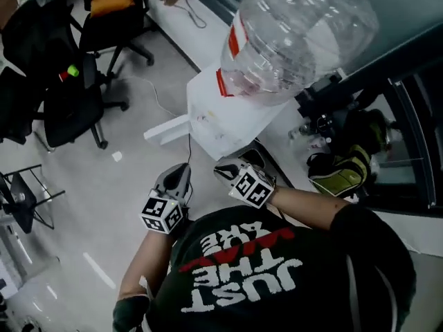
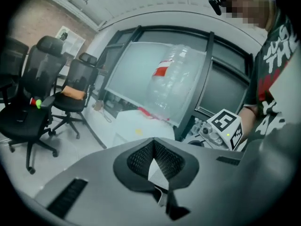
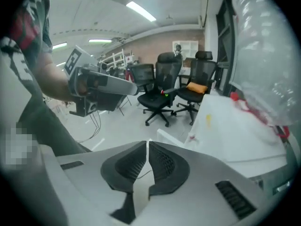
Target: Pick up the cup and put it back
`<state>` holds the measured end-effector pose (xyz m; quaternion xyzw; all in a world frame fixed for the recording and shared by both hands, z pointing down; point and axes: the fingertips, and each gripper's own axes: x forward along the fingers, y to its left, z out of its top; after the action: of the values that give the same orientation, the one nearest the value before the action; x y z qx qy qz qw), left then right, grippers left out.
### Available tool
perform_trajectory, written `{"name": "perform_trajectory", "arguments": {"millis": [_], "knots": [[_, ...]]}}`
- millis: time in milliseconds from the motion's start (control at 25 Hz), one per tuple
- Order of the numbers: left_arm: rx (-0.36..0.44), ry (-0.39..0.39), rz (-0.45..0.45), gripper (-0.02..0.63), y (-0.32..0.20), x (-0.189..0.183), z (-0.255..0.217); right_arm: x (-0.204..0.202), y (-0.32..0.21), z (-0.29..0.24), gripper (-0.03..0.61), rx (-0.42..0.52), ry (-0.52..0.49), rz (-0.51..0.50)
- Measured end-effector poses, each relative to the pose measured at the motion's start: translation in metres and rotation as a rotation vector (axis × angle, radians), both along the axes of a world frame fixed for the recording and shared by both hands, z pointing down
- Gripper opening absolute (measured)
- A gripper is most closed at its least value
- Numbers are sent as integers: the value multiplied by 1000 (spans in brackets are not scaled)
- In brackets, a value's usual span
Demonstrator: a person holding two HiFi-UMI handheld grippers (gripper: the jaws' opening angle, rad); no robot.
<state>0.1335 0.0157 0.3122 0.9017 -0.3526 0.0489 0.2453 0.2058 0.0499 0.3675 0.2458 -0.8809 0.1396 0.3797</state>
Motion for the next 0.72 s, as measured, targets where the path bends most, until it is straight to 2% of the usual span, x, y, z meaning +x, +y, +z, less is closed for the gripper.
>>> {"name": "perform_trajectory", "arguments": {"millis": [200, 320, 560, 720], "knots": [[160, 40, 106, 9, -13, 40, -117, 45, -29, -115, 43, 196, -160, 104], [230, 71, 159, 9, -4, 65, -173, 69, -24, -179, 42, 260, -256, 139], [341, 102, 277, 8, 7, 112, -246, 117, -23, -290, 37, 422, -434, 241], [409, 110, 302, 8, 3, 126, -288, 145, -25, -350, 35, 519, -532, 295]]}}
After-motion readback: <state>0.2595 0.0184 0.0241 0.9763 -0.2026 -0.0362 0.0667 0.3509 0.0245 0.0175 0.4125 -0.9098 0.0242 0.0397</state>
